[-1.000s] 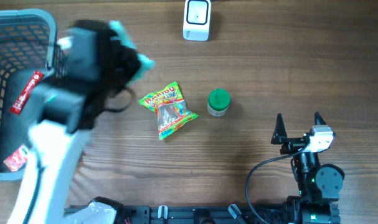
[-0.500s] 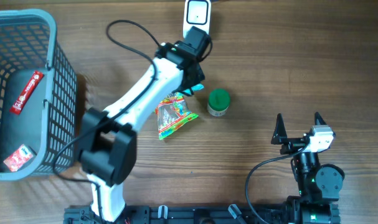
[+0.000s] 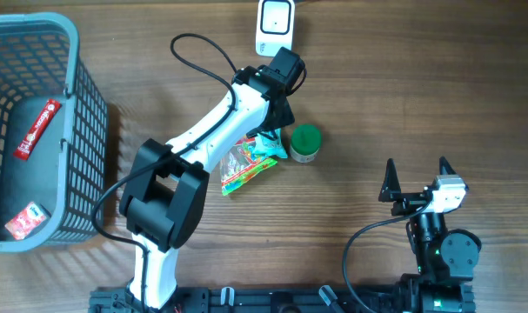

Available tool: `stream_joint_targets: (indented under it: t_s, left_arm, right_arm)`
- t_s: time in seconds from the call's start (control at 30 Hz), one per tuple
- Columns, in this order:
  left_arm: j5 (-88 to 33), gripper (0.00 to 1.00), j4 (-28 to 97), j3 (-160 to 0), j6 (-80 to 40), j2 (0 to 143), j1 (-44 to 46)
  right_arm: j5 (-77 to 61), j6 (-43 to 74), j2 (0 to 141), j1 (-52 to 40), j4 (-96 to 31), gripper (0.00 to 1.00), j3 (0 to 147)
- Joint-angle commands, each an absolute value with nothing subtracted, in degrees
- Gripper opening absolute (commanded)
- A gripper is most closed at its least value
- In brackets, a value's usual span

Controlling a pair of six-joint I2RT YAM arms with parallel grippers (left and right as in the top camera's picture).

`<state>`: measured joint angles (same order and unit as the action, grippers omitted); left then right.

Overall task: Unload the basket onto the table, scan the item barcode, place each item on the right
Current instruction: 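Place the blue wipes pack between the Haribo bag and jar, then reach the left gripper into the basket and grasp the red Nescafe stick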

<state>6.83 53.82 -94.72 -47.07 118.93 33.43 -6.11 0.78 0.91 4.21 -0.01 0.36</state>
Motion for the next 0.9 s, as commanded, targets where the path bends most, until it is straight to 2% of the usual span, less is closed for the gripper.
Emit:
stream_joint_targets:
  t_s: [0.0, 0.13, 0.2, 0.33, 0.43, 0.5, 0.6, 0.7, 0.73, 0.87]
  left_arm:
    - [10.2, 0.68, 57.9, -96.9, -45.1, 113.0, 32.3]
    - [11.7, 0.68, 64.9, -99.9, -42.3, 103.7, 30.7]
    - [14.3, 0.78, 68.0, -100.4, -42.4, 97.4, 29.3]
    - [16.6, 0.89, 71.0, -100.4, -42.4, 84.7, 24.6]
    - [17.6, 0.94, 72.1, -100.4, -42.4, 75.9, 17.8]
    - [20.4, 0.94, 72.1, -100.4, -42.8, 71.2, 11.1]
    - [21.9, 1.00, 72.1, -100.4, -44.4, 67.6, 1.0]
    - [22.0, 1.00, 71.8, -100.4, -45.3, 67.2, -9.1]
    - [21.9, 1.00, 71.7, -100.3, -47.0, 68.2, -15.1]
    - [19.3, 1.00, 72.8, -100.2, -50.9, 71.8, -23.5]
  right_arm:
    - [-5.3, 0.1, 0.8, 4.0, 0.3, 1.00, 0.3]
    - [-5.3, 0.1, 0.8, 4.0, 0.3, 1.00, 0.3]
    - [-5.3, 0.1, 0.8, 4.0, 0.3, 1.00, 0.3]
    - [-5.3, 0.1, 0.8, 4.0, 0.3, 1.00, 0.3]
    - [-5.3, 0.1, 0.8, 4.0, 0.3, 1.00, 0.3]
    - [-5.3, 0.1, 0.8, 4.0, 0.3, 1.00, 0.3]
    - [-5.3, 0.1, 0.8, 4.0, 0.3, 1.00, 0.3]
    - [-5.3, 0.1, 0.8, 4.0, 0.3, 1.00, 0.3]
    - [-5.3, 0.1, 0.8, 4.0, 0.3, 1.00, 0.3]
    - [-5.3, 0.1, 0.8, 4.0, 0.3, 1.00, 0.3]
